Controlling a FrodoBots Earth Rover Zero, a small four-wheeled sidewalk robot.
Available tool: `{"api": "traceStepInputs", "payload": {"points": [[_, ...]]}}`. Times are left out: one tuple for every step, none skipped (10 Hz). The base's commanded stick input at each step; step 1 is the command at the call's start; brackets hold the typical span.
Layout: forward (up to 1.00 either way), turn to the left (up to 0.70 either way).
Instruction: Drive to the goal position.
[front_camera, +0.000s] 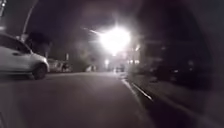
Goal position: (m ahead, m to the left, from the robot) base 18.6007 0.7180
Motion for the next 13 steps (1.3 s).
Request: {"api": "traceStepInputs", "payload": {"points": [[0.70,0.00],[0.70,0.00],[0.70,0.00],[0.70,-0.06],[0.70,-0.16],[0.70,-0.35],[0.70,-0.35],[0.70,-0.35],[0.70,-0.35],[0.70,-0.28],[0.70,-0.11],[0.70,0.00],[0.70,0.00]]}}
